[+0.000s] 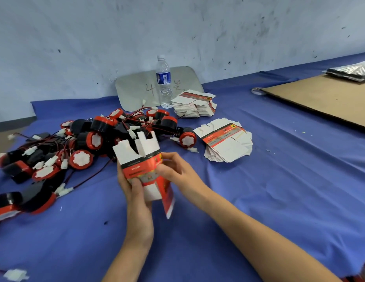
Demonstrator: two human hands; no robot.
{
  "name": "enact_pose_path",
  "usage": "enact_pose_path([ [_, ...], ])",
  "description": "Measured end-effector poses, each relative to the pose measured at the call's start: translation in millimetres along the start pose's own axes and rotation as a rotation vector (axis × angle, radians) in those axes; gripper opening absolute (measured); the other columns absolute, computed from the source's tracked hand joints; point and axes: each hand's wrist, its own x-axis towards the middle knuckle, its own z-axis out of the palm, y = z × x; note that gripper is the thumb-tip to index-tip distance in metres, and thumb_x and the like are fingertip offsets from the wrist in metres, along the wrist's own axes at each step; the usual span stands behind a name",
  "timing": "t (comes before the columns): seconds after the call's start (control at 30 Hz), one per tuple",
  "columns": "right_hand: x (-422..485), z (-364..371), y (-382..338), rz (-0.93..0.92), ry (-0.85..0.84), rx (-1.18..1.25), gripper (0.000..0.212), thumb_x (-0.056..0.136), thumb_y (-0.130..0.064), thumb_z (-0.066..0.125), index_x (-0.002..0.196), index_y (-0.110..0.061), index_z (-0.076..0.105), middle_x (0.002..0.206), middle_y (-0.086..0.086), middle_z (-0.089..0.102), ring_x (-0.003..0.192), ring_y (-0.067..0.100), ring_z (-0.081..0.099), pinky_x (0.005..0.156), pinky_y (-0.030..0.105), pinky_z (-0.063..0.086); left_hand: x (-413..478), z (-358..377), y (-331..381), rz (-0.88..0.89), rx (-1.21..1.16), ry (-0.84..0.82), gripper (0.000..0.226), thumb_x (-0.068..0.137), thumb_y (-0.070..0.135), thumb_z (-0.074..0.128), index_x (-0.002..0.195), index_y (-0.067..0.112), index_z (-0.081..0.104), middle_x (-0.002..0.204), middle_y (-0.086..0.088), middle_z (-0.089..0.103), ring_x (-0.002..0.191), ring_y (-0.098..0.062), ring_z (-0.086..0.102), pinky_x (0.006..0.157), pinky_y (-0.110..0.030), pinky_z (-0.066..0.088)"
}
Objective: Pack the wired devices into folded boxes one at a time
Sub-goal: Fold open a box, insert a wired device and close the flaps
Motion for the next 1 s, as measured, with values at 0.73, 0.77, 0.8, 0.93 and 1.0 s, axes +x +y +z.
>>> enact_pose_path([
  [0.73,-5.2,5.8,-7.0,-0.160,0.075,-0.072,0.022,0.100,-0.001,0.044,0.114,-0.007,0.060,0.109,0.007,0.067,0.096,0.014,0.064,0.089,0.027,0.052,10.6,-16.8,-2.0,-0.018,0.405,0.285,0.090,0.082,0.037,0.066,0.154,0.033,0.012,0.147,0.007,0.042,0.129,-0.007,0.045,0.100,-0.027,0.039],
  [0.77,-5.8,4.6,-9.3,-0.152,0.051,-0.054,0.021,0.100,-0.002,0.044,0.114,-0.008,0.060,0.110,0.007,0.067,0.096,0.013,0.063,0.089,0.025,0.052,10.7,-17.3,-2.6,-0.038,0.396,0.254,0.091,0.080,0.042,0.063,0.154,0.031,0.011,0.146,0.007,0.043,0.129,-0.008,0.045,0.101,-0.028,0.039],
  [0.8,-6.1,2.9,-11.1,-0.143,0.036,-0.044,0.021,0.101,-0.004,0.044,0.114,-0.010,0.059,0.112,0.008,0.067,0.096,0.012,0.064,0.089,0.024,0.052,10.9,-18.0,-3.0,-0.058,0.377,0.224,0.091,0.078,0.045,0.062,0.154,0.029,0.015,0.145,0.006,0.046,0.128,-0.008,0.048,0.102,-0.030,0.041],
  [0.93,-7.1,1.2,-16.1,-0.129,0.010,-0.026,0.020,0.101,-0.008,0.044,0.111,-0.014,0.060,0.114,0.013,0.068,0.093,0.011,0.065,0.087,0.025,0.053,11.1,-17.9,-2.7,-0.082,0.255,0.158,0.081,0.076,0.046,0.063,0.149,0.029,0.032,0.132,0.014,0.058,0.116,-0.001,0.058,0.092,-0.025,0.049],
  [1.0,-8.5,5.0,-15.2,-0.153,0.007,-0.014,0.021,0.101,-0.008,0.043,0.112,-0.016,0.059,0.115,0.008,0.067,0.097,0.009,0.064,0.089,0.023,0.051,10.8,-16.1,-1.2,-0.078,0.215,0.151,0.083,0.074,0.043,0.065,0.149,0.030,0.031,0.135,0.012,0.056,0.119,-0.002,0.055,0.090,-0.020,0.048],
])
